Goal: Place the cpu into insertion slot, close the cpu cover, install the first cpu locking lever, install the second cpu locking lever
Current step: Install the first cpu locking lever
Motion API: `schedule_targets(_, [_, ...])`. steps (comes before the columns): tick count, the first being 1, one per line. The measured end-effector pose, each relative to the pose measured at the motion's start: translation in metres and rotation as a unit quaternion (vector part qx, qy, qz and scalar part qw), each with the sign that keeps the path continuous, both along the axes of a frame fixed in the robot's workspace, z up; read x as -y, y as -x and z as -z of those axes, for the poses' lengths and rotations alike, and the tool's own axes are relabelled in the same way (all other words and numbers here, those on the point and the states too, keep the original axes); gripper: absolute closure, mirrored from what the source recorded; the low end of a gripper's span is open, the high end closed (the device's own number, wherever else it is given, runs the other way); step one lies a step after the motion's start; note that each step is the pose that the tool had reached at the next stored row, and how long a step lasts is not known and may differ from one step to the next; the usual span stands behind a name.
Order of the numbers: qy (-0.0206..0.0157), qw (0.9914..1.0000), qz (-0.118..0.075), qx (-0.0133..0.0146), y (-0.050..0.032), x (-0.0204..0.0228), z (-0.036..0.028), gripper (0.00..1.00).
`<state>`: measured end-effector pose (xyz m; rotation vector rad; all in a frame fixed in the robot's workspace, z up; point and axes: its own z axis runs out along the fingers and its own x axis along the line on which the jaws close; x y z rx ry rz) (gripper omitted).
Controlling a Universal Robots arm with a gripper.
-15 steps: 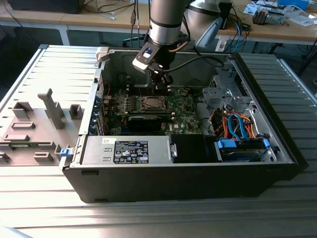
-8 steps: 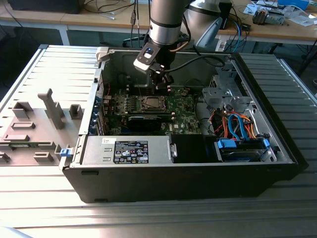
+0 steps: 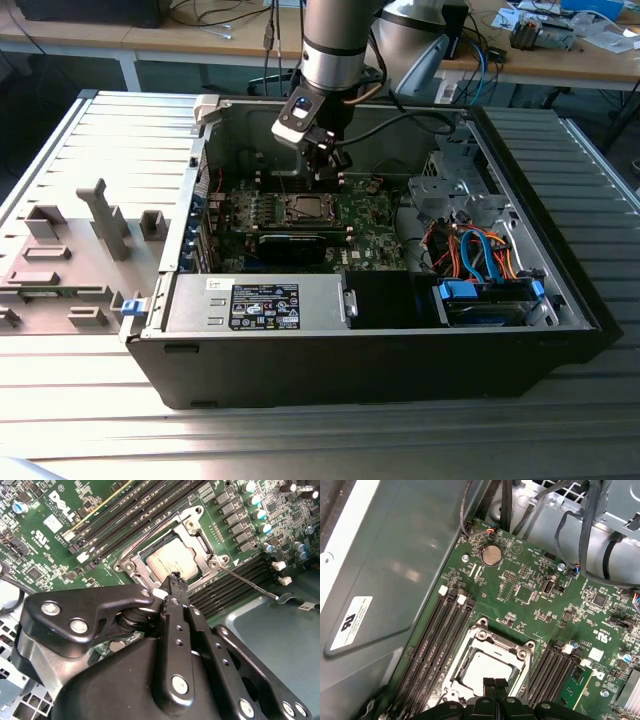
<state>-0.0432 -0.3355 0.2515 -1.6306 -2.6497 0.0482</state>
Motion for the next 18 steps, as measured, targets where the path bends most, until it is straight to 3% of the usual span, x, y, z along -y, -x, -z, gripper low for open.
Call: schedule_targets(18, [0.0000, 0.99937, -0.035, 0.0000, 0.0000, 0.0000, 0.0000, 0.89])
